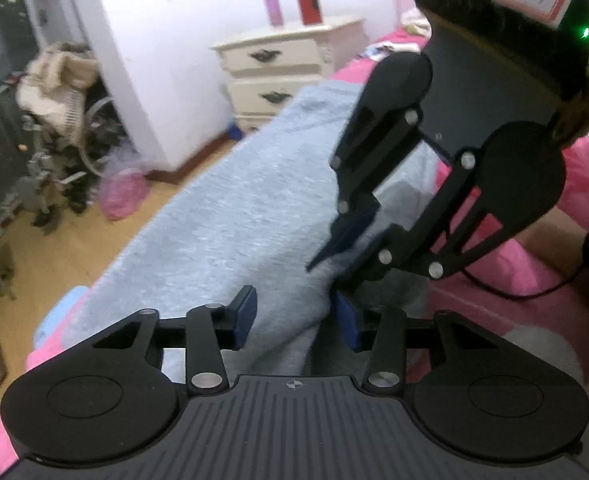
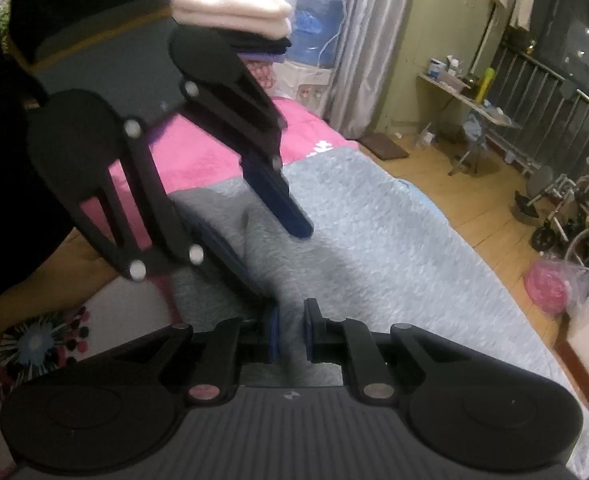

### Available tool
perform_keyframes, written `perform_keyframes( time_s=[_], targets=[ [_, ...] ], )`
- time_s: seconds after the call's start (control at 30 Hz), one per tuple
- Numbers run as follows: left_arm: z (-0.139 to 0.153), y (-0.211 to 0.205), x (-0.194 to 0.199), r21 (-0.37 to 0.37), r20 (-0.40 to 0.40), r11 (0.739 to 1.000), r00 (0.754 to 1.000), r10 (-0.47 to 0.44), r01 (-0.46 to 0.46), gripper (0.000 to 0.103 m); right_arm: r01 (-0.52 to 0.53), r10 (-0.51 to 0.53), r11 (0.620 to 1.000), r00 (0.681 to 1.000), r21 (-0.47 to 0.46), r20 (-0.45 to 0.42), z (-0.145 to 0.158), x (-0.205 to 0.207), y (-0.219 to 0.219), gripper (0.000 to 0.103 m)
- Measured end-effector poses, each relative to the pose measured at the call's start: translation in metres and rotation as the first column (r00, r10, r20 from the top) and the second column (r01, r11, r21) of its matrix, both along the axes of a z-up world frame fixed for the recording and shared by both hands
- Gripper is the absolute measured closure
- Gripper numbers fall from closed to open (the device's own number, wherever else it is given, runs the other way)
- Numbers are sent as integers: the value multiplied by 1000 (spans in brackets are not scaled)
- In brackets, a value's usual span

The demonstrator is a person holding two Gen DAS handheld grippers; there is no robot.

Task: Fold clothes
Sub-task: 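Lift the pinched edge with the right gripper and fold it toward the left gripper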

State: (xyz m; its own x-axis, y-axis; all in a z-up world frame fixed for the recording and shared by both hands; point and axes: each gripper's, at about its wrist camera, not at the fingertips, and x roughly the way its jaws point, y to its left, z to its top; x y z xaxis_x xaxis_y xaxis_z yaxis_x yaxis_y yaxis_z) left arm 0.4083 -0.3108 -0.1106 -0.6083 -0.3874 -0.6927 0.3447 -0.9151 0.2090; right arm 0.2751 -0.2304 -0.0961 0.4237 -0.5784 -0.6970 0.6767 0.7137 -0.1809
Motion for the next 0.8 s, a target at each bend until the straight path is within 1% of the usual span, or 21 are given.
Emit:
perform_keyframes(
  time_s=[0.03,0.07,0.1,0.17,0.23,0.27,0.33,0.4,0.43,0.5,0.57,0.6,0.63,0.67,0.8],
  targets=[
    [-2,0,-1,-11,11,1000,1000,-14,14,80,10,-10,1000,1000,0,9,1,-2,-1,90],
    [-4,0,-3,-21,23,999,999,-28,29,87,22,-22,1000,1000,4,20,2,-5,-3,88],
    [-5,0,-3,-29,31,999,999,-36,37,89,36,-36,999,999,18,34,4,-9,-5,86],
    [-4,-3,0,-16,22,999,999,-35,35,91,70,-75,996,993,52,91,11,-21,-6,76],
    [-3,-5,3,-4,9,1000,1000,-25,25,92,100,-113,991,979,85,168,21,-37,-4,74],
    [-2,-6,4,-4,6,1000,1000,-24,24,92,107,-131,988,967,114,219,26,-47,-2,74],
    [-1,-4,5,-11,6,999,1000,-30,30,92,82,-145,976,937,203,318,34,-65,2,74],
    [0,-4,5,-19,6,999,999,-36,36,92,5,-133,949,913,316,385,30,-71,6,74],
    [0,-3,5,-24,6,999,999,-40,40,92,-31,-127,930,907,367,400,25,-71,7,74],
    [1,-3,5,-31,5,999,999,-44,44,92,-66,-129,882,918,466,376,7,-61,8,74],
    [3,-3,5,-36,0,999,999,-41,41,92,-43,-162,834,934,550,319,-20,-52,6,74],
    [4,-3,4,-39,-2,998,999,-39,38,92,-18,-191,813,936,582,296,-33,-49,4,74],
    [5,-3,4,-42,-5,998,999,-37,36,92,11,-237,795,927,607,293,-44,-49,1,74],
    [6,-3,4,-43,-7,999,999,-34,34,92,27,-270,793,911,609,312,-48,-50,0,75],
    [6,-3,6,-38,-11,999,1000,-29,28,92,55,-323,847,843,528,430,-37,-58,0,75]
  ],
)
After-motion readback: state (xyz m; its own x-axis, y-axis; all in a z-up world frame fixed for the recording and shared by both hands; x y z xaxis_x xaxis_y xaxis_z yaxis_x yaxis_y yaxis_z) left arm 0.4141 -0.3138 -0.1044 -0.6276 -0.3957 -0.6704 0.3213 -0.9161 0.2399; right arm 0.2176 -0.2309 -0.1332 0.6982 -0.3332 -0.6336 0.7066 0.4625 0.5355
